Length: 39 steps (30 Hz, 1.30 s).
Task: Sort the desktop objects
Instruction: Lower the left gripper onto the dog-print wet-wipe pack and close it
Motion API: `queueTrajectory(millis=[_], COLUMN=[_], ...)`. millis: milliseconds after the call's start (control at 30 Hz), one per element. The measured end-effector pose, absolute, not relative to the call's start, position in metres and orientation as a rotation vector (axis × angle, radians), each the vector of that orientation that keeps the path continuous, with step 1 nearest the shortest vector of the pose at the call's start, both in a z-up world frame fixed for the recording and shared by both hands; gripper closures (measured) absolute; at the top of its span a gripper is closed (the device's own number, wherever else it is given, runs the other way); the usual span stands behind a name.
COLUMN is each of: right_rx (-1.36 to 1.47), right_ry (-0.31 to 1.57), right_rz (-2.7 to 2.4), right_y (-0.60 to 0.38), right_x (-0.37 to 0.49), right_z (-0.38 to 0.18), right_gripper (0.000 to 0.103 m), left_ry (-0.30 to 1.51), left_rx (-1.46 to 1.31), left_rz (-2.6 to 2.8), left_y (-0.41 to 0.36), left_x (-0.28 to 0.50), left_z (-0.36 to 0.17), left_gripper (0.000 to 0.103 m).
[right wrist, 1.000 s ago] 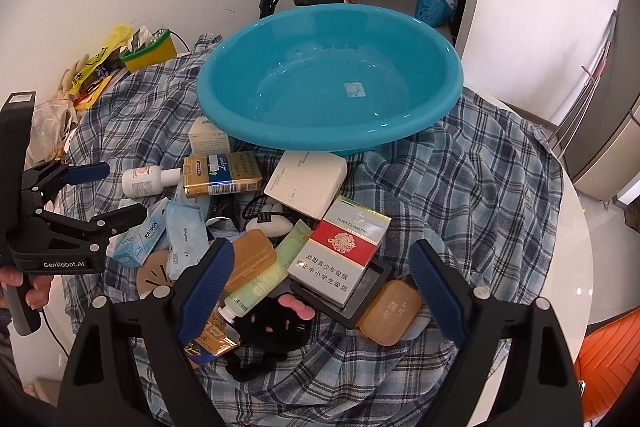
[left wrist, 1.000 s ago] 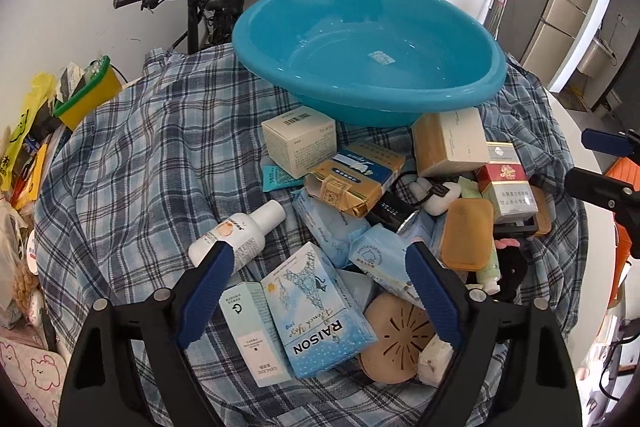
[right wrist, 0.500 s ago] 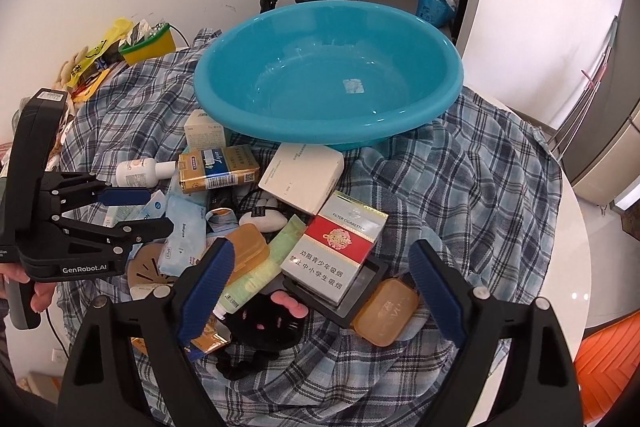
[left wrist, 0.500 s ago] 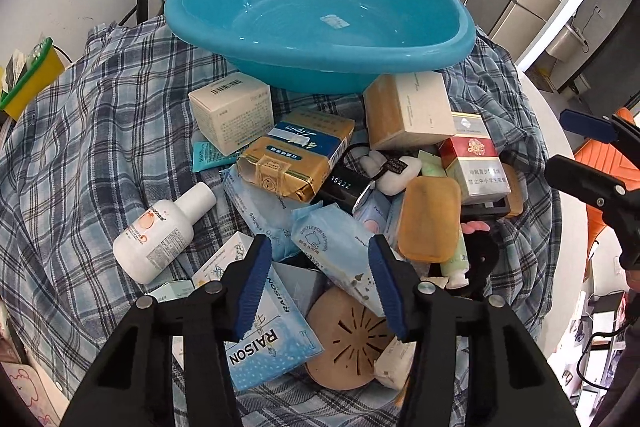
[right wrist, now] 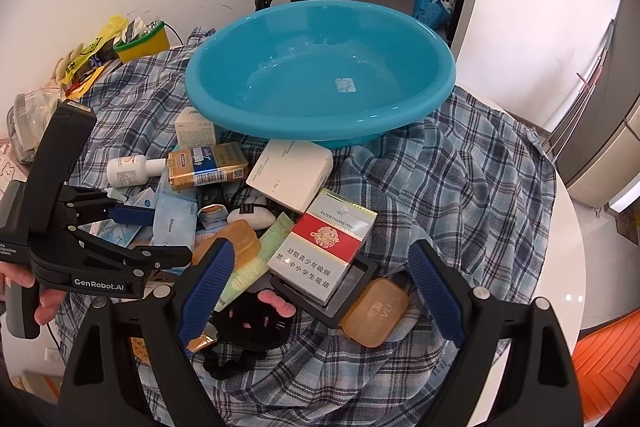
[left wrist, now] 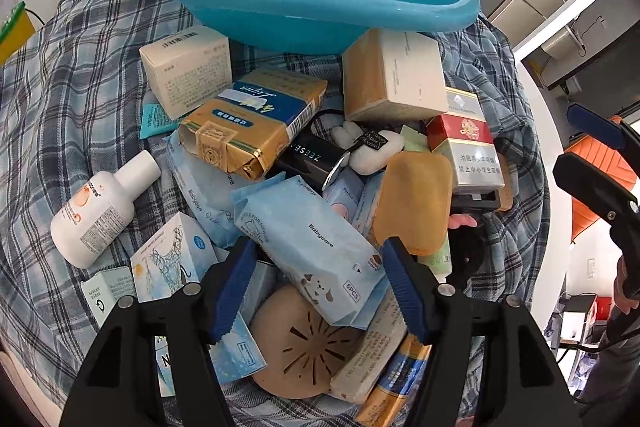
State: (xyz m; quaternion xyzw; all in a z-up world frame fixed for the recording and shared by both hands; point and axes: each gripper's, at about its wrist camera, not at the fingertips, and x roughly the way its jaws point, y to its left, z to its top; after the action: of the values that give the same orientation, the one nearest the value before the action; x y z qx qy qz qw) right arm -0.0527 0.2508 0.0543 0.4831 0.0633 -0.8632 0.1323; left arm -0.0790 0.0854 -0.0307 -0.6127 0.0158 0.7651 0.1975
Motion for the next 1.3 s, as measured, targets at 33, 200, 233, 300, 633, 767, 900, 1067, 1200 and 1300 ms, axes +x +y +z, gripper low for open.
queueTrajectory(millis=[33,200,233,300,633,767,900,1067,1200,1300], right_rx=[1.402,1.399,1.400,1.405,1.411,1.414,1.428,1.423,1.437,1.440], right_ry=[0.184,0.192,0.190,0.181,0.159,0.190,0.201,0.169,0.166,0.160], right_rz=[-2.504,-2.510,-2.512,-2.515,-2.508,-2.499,-2.501,-2.521,-2.521,-2.520], right_y=[0.251,0.255,0.256,0.259,0.257,0.253,0.256,0.264,0.268,0.270], right_x=[-0.053,-0.051,-0.051,-0.051,-0.053,-0.051,-0.050,-0.052,-0.052,-0.052], right_z=[0.054,0.053,0.053,0.051,0.047,0.047,0.047,0.048,0.045,0.043], right_gripper=[0.015,0.015,0.015,0.015,0.015,0.015,0.015,0.015,0.015,0.015], left_ry=[0.057,-0.010,0.007,0.074,0.402,0.364,0.387,0.311,0.282,0.296], left_rx=[-1.712,-1.711,-1.703,-1.666,-1.610,-1.622,-1.665,-1.693,-1.645,-1.582], left_rz=[2.149,2.146,2.154,2.188,2.283,2.285,2.266,2.235,2.261,2.302], left_y=[0.087,0.080,0.080,0.081,0.091,0.093,0.100,0.099,0.096,0.095], left_x=[-0.080,-0.083,-0.083,-0.080,-0.075,-0.081,-0.085,-0.087,-0.085,-0.080], left_z=[-0.031,-0.032,-0.030,-0.022,-0.016,-0.023,-0.036,-0.045,-0.039,-0.027], left_gripper=[0.035,0.066,0.068,0.070,0.071,0.067,0.061,0.062,0.081,0.084])
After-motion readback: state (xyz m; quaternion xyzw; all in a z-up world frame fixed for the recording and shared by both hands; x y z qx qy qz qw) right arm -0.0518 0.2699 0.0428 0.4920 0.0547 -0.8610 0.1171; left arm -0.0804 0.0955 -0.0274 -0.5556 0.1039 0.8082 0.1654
